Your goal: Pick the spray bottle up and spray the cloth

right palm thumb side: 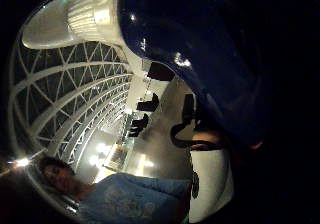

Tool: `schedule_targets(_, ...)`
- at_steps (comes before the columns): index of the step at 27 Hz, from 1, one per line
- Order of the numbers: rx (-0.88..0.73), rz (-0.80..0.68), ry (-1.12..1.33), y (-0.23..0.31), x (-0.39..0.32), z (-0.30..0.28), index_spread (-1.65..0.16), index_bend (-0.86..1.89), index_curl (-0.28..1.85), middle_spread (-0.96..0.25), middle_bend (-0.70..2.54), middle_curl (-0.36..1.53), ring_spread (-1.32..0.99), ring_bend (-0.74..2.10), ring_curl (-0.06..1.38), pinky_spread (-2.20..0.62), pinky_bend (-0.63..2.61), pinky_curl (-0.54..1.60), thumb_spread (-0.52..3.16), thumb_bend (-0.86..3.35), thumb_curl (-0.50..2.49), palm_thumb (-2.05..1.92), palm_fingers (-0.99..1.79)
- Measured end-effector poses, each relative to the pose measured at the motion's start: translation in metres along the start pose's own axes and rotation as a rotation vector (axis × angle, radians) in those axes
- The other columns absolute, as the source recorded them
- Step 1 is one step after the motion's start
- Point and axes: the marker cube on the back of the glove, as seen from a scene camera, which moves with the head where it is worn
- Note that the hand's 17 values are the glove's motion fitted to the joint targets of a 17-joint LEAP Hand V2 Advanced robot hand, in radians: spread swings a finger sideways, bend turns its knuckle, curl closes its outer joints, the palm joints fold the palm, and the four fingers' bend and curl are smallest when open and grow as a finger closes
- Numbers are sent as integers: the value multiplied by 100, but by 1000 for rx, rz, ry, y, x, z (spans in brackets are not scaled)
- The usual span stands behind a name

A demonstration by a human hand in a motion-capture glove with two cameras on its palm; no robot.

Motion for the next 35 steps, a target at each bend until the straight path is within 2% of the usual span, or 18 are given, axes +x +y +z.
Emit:
schedule_targets(5,-59,-69,85,22,-3,-33,-38,2,13,-1,26,43,2,49,36,21,48,39,98,-6,65,78,57)
schedule_targets(12,-69,-144,320,82,9,-108,-39,13,15,-1,26,42,2,44,33,21,45,36,104,-3,59,73,58)
schedule_targets(18,-45,-44,526,157,47,-201,-38,14,18,-2,27,42,1,42,32,20,40,35,108,-2,55,74,61)
schedule_targets(23,-31,35,612,195,74,-251,-38,11,19,-2,27,42,0,41,33,20,39,35,110,-2,53,74,62)
schedule_targets(30,-66,67,789,232,99,-274,-39,8,18,-2,28,42,0,43,33,20,39,35,112,-2,51,74,61)
schedule_targets(35,-84,87,817,240,107,-273,-39,8,17,-2,29,41,0,43,34,20,40,36,114,-2,49,74,59)
